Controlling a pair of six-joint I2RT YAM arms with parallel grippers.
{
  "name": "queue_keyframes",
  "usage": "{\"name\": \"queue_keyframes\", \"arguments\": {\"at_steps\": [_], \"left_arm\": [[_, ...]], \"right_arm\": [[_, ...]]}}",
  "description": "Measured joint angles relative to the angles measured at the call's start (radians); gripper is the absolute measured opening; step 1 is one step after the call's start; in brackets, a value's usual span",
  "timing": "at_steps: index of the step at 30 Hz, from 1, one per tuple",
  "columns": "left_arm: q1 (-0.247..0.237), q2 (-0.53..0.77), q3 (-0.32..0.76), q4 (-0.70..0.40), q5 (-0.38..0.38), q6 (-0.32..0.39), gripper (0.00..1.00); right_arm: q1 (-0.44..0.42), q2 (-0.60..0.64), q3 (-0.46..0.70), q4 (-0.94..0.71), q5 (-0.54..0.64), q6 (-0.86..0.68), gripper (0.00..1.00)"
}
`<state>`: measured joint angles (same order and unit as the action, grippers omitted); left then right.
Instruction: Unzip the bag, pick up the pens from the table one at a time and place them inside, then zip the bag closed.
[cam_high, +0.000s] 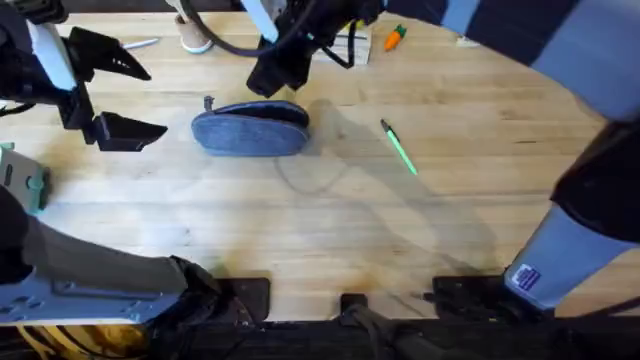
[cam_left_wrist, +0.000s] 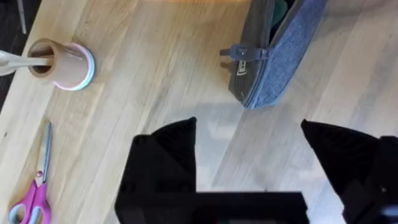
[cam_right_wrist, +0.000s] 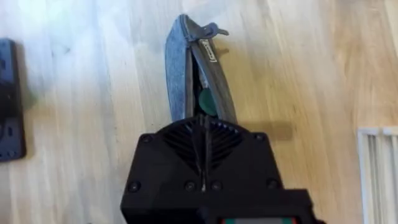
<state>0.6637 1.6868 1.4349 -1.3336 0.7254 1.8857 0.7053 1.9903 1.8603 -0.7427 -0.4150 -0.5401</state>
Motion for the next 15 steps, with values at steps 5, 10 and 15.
{"name": "queue_keyframes", "arguments": {"at_steps": [5,10,15], "left_arm": [[0.014,0.001,0.000,-0.006,0.000,0.000,0.993],[0.014,0.001,0.000,-0.006,0.000,0.000,0.993],[0.014,0.001,0.000,-0.006,0.000,0.000,0.993]], "right_arm": [[0.019,0.056,0.000,0.004,-0.019,-0.069,0.031],[0.039,0.088,0.000,0.011,-0.025,-0.119,0.031],[0.041,0.114,0.000,0.044,-0.027,-0.145,0.031]]}}
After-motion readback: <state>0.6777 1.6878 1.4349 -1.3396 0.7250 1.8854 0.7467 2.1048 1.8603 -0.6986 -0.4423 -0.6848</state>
